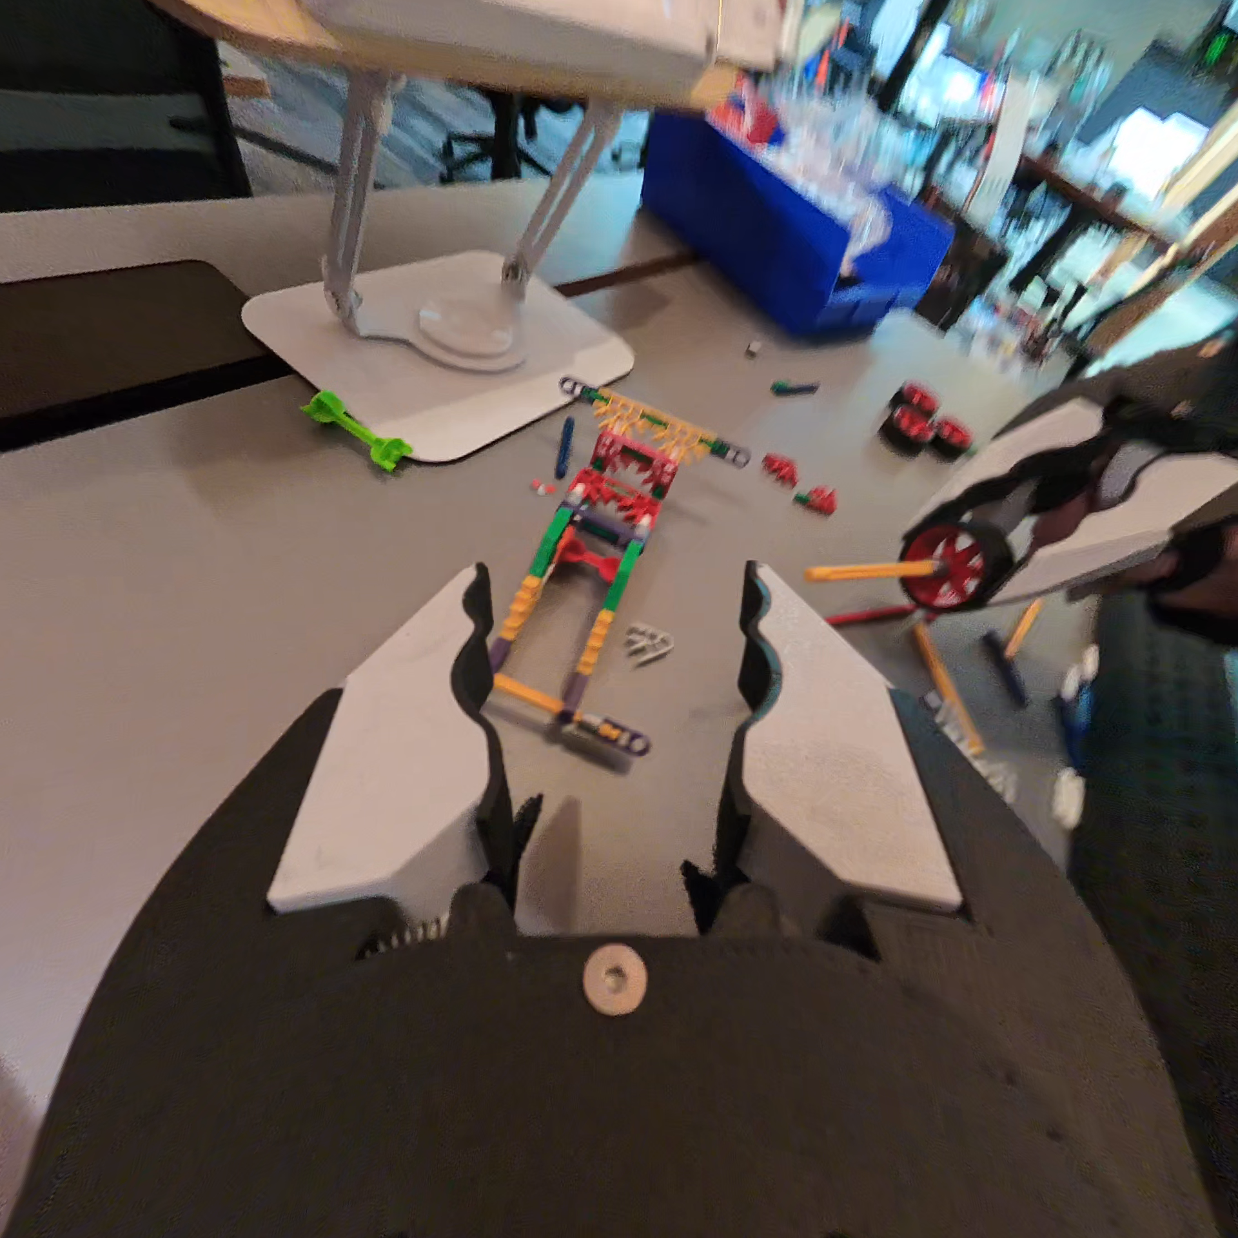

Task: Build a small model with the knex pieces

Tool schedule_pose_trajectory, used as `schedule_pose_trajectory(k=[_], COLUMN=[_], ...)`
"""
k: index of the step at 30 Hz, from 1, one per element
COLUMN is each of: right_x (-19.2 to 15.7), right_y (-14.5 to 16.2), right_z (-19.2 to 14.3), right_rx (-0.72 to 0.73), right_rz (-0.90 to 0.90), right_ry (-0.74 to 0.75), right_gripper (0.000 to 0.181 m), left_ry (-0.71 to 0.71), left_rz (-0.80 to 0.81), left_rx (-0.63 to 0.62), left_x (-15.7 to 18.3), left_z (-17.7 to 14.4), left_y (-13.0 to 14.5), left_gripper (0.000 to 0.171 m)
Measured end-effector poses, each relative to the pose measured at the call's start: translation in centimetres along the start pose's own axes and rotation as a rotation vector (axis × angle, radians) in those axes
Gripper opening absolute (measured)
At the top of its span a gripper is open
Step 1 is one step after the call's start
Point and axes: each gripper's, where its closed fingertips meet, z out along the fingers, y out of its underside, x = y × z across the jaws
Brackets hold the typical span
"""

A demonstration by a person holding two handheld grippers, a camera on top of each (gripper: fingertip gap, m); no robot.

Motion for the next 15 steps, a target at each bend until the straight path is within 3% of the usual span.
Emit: schedule_pose_trajectory(k=[3, 9, 12, 15], right_x=[0.4, 0.8, 1.3, 1.7], right_y=[0.7, 1.0, 1.1, 1.1], right_z=[1.8, 4.9, 6.1, 6.7], right_rx=[-0.043, -0.084, -0.09, -0.087], right_rz=[0.022, 0.008, 0.023, 0.032], right_ry=[0.004, 0.057, 0.078, 0.096], right_gripper=[0.041, 0.041, 0.041, 0.041], left_ry=[0.001, 0.077, 0.135, 0.17], left_rz=[0.139, 0.255, 0.229, 0.234], left_rx=[-0.181, -0.481, -0.559, -0.598], left_x=[-2.4, -4.2, -4.6, -4.5], left_z=[1.7, 5.2, 6.0, 6.4], left_y=[2.1, 5.7, 6.8, 7.5], left_gripper=[0.075, 0.055, 0.023, 0.006])
